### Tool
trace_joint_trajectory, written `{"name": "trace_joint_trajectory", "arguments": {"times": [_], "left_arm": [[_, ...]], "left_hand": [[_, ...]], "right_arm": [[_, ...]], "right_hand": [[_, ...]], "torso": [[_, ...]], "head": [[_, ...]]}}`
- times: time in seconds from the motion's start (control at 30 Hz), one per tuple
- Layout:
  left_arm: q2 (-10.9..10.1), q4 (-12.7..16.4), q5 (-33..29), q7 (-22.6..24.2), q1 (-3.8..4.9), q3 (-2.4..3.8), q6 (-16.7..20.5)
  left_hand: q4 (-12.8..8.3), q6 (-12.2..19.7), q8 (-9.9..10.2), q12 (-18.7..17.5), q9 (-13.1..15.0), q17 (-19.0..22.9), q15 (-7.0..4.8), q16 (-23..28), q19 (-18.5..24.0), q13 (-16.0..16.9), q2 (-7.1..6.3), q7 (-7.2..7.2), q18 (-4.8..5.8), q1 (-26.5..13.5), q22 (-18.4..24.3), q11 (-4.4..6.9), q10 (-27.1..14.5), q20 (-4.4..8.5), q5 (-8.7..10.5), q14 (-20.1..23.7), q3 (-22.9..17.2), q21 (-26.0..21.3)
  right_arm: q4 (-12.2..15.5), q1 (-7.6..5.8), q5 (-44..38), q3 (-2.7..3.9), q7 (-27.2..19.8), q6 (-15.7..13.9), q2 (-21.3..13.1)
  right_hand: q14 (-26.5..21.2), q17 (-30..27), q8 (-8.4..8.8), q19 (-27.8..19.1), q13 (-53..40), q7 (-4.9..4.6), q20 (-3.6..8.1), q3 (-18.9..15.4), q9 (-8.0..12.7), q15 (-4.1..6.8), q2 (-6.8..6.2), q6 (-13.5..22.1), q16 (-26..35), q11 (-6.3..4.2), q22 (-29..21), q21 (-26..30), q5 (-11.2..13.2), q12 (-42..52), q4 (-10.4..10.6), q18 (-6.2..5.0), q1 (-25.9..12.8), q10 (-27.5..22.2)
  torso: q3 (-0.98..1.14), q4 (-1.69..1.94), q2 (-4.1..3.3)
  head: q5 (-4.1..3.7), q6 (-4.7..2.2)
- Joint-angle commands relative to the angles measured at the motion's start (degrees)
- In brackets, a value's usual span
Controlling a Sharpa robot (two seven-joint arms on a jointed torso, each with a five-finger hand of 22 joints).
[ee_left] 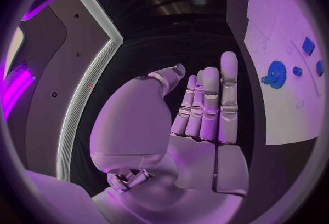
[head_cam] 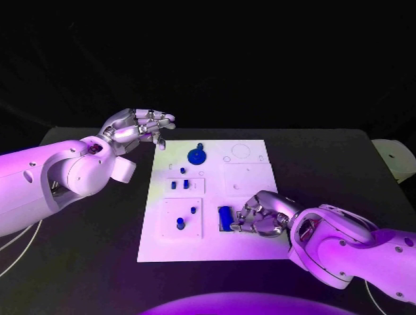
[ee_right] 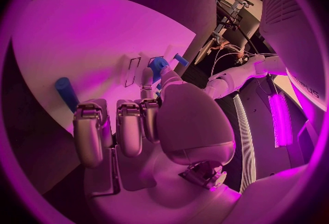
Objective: Assemble the parts on the task board
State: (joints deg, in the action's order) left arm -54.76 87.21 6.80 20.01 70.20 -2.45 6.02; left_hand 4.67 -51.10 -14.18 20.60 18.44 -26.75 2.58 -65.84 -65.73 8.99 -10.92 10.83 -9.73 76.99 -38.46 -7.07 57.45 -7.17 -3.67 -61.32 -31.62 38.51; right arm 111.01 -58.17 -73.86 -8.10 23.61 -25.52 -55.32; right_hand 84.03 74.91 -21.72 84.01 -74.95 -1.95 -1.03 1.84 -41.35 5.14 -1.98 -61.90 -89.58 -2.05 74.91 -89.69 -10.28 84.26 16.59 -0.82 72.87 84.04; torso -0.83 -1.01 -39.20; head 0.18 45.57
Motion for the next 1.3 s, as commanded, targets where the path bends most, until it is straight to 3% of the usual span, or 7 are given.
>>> {"name": "trace_joint_trajectory", "arguments": {"times": [0.03, 0.17, 0.37, 1.0, 1.3], "left_arm": [[0.04, 0.20, -0.29, 0.28, 0.03, 0.03, -0.63], [0.06, 0.21, -0.29, 0.26, 0.03, 0.03, -0.66], [0.01, 0.25, -0.30, 0.23, 0.03, 0.03, -0.66], [-0.04, 0.25, -0.30, 0.05, 0.03, 0.02, -0.78], [-0.12, 0.26, -0.30, 0.01, 0.03, 0.02, -0.72]], "left_hand": [[0.30, 0.28, 0.21, 0.34, -0.05, 0.05, -0.07, -0.18, -0.33, -0.08, 0.34, 0.09, -0.80, -0.07, 0.09, 0.09, -0.43, -0.09, 0.29, 0.43, 0.00, -0.37], [0.26, 0.29, 0.21, 0.35, -0.05, 0.06, -0.08, -0.18, -0.34, -0.08, 0.32, 0.07, -0.81, -0.01, 0.10, 0.10, -0.44, -0.09, 0.29, 0.44, 0.00, -0.38], [0.26, 0.29, 0.21, 0.35, -0.05, 0.06, -0.08, -0.18, -0.34, -0.08, 0.32, 0.07, -0.81, -0.01, 0.10, 0.10, -0.44, -0.09, 0.29, 0.44, 0.00, -0.38], [0.26, 0.29, 0.21, 0.35, -0.05, 0.06, -0.08, -0.18, -0.34, -0.08, 0.32, 0.07, -0.81, -0.01, 0.10, 0.10, -0.44, -0.09, 0.29, 0.44, 0.00, -0.38], [0.19, 0.29, 0.21, 0.42, -0.05, 0.10, -0.10, -0.21, -0.39, -0.09, 0.30, 0.07, -0.82, 0.13, 0.17, 0.12, -0.48, -0.08, 0.30, 0.45, 0.03, -0.45]], "right_arm": [[-0.43, 0.00, -0.87, 0.01, 0.51, 0.92, 0.81], [-0.99, 0.00, -0.79, 0.00, 0.64, 1.35, 1.73], [-1.58, 0.00, -0.77, -0.01, 0.85, 1.69, 2.23], [-1.63, 0.00, -0.44, -0.01, 0.01, 2.54, 2.98], [-1.30, 0.01, -1.08, -0.02, -0.40, 2.12, 2.06]], "right_hand": [[5.87, 14.63, -0.22, 5.99, -12.47, 0.27, 0.36, 0.28, 0.06, 0.53, 0.32, -0.22, -0.24, -0.27, 15.09, -0.31, 0.16, 0.45, 0.13, 0.82, 0.09, 4.14], [5.87, 14.60, -0.23, 5.99, -12.48, 0.27, 0.36, 0.28, 0.07, 0.53, 0.34, -0.22, -0.23, -0.27, 15.09, -0.31, 0.13, 0.48, 0.13, 0.82, 0.08, 4.15], [5.86, 14.58, -0.23, 5.99, -12.51, 0.28, 0.35, 0.28, 0.07, 0.52, 0.32, -0.22, -0.22, -0.27, 15.09, -0.31, 0.08, 0.54, 0.09, 0.82, 0.09, 4.17], [5.84, 14.47, -0.24, 5.99, -12.48, 0.29, 0.35, 0.20, 0.07, 0.52, 0.03, -0.15, -0.18, -0.28, 15.09, -0.31, 0.13, 0.45, -0.01, 0.82, 0.22, 4.14], [5.84, 14.46, -0.31, 5.99, -12.45, 0.15, 0.31, -0.52, 0.08, 0.44, -1.07, -0.06, -0.18, -0.17, 15.09, -0.31, 0.70, 0.34, 0.04, 0.82, -0.17, 4.09]], "torso": [[0.01, -0.05, -0.01], [0.04, 0.08, -0.04], [0.00, -0.07, 0.00], [0.03, -0.03, 0.01], [0.02, -0.06, 0.02]], "head": [[0.02, 0.12], [-0.07, 0.23], [-0.01, 0.31], [0.05, 0.28], [0.01, 0.33]]}}
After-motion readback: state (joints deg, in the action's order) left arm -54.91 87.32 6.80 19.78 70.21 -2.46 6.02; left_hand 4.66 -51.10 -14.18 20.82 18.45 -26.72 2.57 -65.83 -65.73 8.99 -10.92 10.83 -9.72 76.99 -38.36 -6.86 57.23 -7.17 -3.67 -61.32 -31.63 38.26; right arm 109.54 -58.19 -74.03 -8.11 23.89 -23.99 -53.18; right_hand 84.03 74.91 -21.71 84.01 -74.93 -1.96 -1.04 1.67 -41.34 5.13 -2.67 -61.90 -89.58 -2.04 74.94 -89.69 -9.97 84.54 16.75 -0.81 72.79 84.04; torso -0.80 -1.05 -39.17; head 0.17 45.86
